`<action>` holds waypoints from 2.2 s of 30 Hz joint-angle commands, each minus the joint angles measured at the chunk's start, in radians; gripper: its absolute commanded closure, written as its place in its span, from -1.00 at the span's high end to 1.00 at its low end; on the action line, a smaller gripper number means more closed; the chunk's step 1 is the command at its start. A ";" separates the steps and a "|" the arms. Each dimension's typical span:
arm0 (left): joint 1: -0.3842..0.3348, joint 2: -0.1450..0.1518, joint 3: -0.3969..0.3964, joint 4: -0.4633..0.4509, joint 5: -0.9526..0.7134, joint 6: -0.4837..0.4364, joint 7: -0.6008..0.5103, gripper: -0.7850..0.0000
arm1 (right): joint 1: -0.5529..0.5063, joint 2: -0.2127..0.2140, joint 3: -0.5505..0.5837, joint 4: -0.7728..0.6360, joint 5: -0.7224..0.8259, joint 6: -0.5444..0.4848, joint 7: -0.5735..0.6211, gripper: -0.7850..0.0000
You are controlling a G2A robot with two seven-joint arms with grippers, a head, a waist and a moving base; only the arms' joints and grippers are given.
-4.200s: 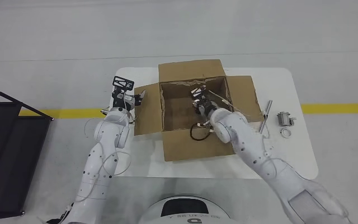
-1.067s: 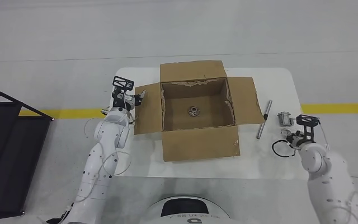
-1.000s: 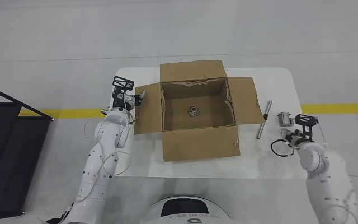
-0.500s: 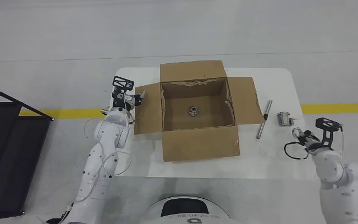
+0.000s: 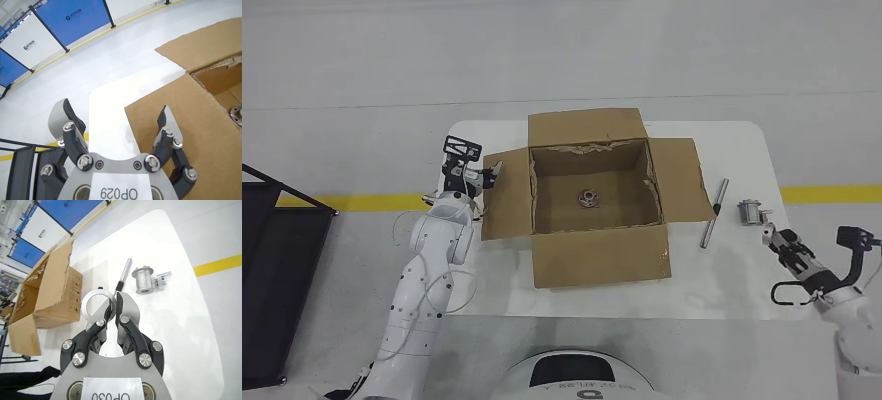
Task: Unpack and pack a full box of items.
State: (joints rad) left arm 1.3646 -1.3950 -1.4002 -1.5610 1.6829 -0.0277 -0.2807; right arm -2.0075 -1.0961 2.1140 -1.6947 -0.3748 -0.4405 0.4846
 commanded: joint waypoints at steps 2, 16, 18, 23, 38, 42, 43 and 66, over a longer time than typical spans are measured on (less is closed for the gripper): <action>0.000 0.000 0.000 0.000 0.000 0.000 0.000 1.00 | 0.001 0.000 0.000 0.000 -0.009 0.002 -0.004 -1.00; 0.000 0.000 0.000 0.000 0.000 0.000 0.000 1.00 | 0.031 -0.001 -0.127 -0.241 0.115 -0.091 0.084 -1.00; 0.000 0.000 0.000 0.000 0.000 0.000 0.000 1.00 | 0.069 0.003 -0.190 -0.304 0.138 -0.049 0.172 -1.00; 0.000 0.000 0.000 0.000 0.000 0.000 0.000 1.00 | 0.223 0.010 -0.372 -0.396 -0.017 0.165 0.300 -1.00; 0.000 0.000 0.000 0.000 0.000 0.000 0.000 1.00 | 0.718 -0.066 -1.063 -0.092 -0.606 0.700 0.253 -1.00; 0.000 0.000 0.000 0.000 0.000 0.000 0.000 1.00 | 0.775 -0.089 -1.146 -0.005 -0.655 0.755 0.239 -0.84; 0.000 0.000 0.000 0.000 0.000 0.000 0.000 1.00 | 0.785 -0.093 -1.157 0.009 -0.667 0.766 0.238 -0.78; 0.000 0.000 0.000 0.000 0.000 0.000 0.000 1.00 | 0.209 -0.038 -0.348 -0.461 -0.179 0.449 -0.043 -0.25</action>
State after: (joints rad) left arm 1.3646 -1.3950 -1.4002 -1.5610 1.6829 -0.0277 -0.2807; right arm -1.7509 -1.1346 1.6729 -2.1641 -0.6170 0.0384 0.4574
